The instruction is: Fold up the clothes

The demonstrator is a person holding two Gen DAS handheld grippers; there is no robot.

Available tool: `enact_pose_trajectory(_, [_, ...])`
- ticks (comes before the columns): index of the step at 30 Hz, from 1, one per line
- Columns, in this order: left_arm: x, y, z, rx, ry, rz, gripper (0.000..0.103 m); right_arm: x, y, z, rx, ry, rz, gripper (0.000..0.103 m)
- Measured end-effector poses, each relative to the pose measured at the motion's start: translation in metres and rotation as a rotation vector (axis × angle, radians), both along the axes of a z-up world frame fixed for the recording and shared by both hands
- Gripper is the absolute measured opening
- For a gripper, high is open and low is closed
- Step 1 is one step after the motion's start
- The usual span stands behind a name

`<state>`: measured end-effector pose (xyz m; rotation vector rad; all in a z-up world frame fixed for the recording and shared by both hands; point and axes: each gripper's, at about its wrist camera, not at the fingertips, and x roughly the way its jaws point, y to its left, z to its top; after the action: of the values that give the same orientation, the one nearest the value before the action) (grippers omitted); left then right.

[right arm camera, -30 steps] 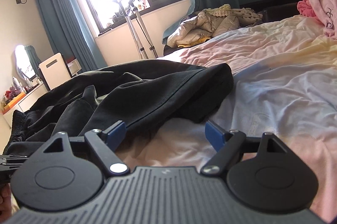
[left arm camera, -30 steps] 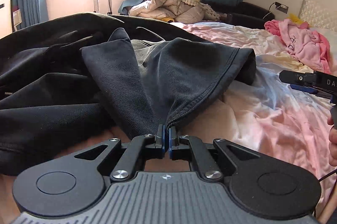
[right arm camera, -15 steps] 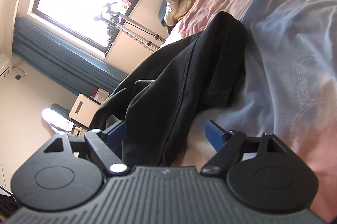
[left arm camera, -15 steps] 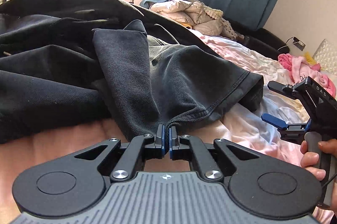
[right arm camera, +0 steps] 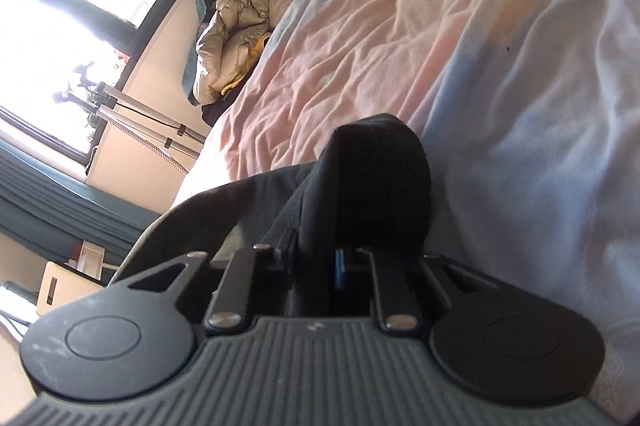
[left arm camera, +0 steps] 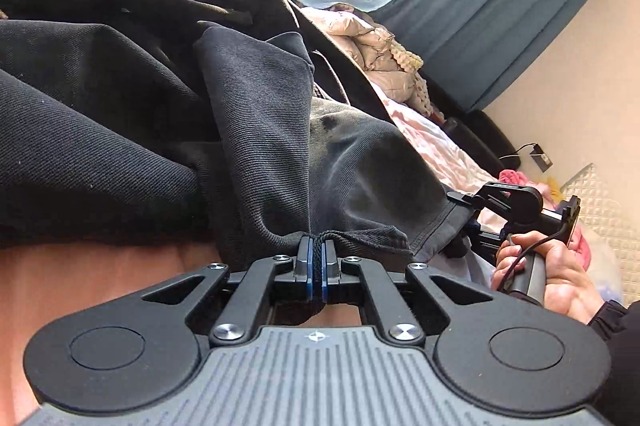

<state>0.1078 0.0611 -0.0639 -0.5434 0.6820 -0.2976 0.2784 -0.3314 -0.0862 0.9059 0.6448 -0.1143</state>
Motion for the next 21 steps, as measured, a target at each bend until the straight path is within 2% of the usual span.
enact_pose_trajectory(3, [-0.003,-0.002,0.006,-0.014,-0.043,-0.025,0.005,-0.009,0.004,0.051,-0.108,-0.137,0.021,0.010])
enact_pose_trajectory(6, [-0.012,-0.002,0.015,-0.041,-0.097,-0.052,0.004,-0.042,0.004,0.114,-0.231,-0.334,0.022,0.010])
enact_pose_trajectory(8, [-0.022,-0.003,0.026,-0.068,-0.174,-0.085,0.004,-0.075,-0.002,0.141,-0.292,-0.433,0.005,0.010])
enact_pose_trajectory(10, [-0.030,-0.004,0.035,-0.072,-0.221,-0.109,0.004,-0.105,-0.016,0.143,-0.299,-0.431,-0.033,0.011])
enact_pose_trajectory(11, [-0.033,-0.004,0.037,-0.072,-0.223,-0.115,0.004,-0.120,-0.025,0.140,-0.283,-0.412,-0.055,0.011])
enact_pose_trajectory(14, [-0.040,-0.005,0.040,-0.067,-0.217,-0.130,0.004,-0.156,-0.065,0.092,-0.095,-0.270,-0.116,0.012])
enact_pose_trajectory(16, [-0.042,-0.010,0.039,-0.031,-0.184,-0.132,0.004,-0.175,-0.086,0.043,0.030,-0.148,-0.157,0.020])
enact_pose_trajectory(17, [-0.043,-0.013,0.038,-0.007,-0.174,-0.133,0.004,-0.185,-0.095,0.017,0.095,-0.093,-0.180,0.020])
enact_pose_trajectory(18, [-0.044,-0.016,0.037,0.018,-0.166,-0.134,0.004,-0.195,-0.103,-0.004,0.155,-0.065,-0.212,0.023])
enact_pose_trajectory(19, [-0.044,-0.018,0.036,0.040,-0.158,-0.136,0.005,-0.205,-0.110,-0.024,0.218,-0.037,-0.240,0.030])
enact_pose_trajectory(21, [-0.045,-0.021,0.033,0.069,-0.146,-0.129,0.004,-0.231,-0.118,-0.054,0.374,0.001,-0.319,0.036])
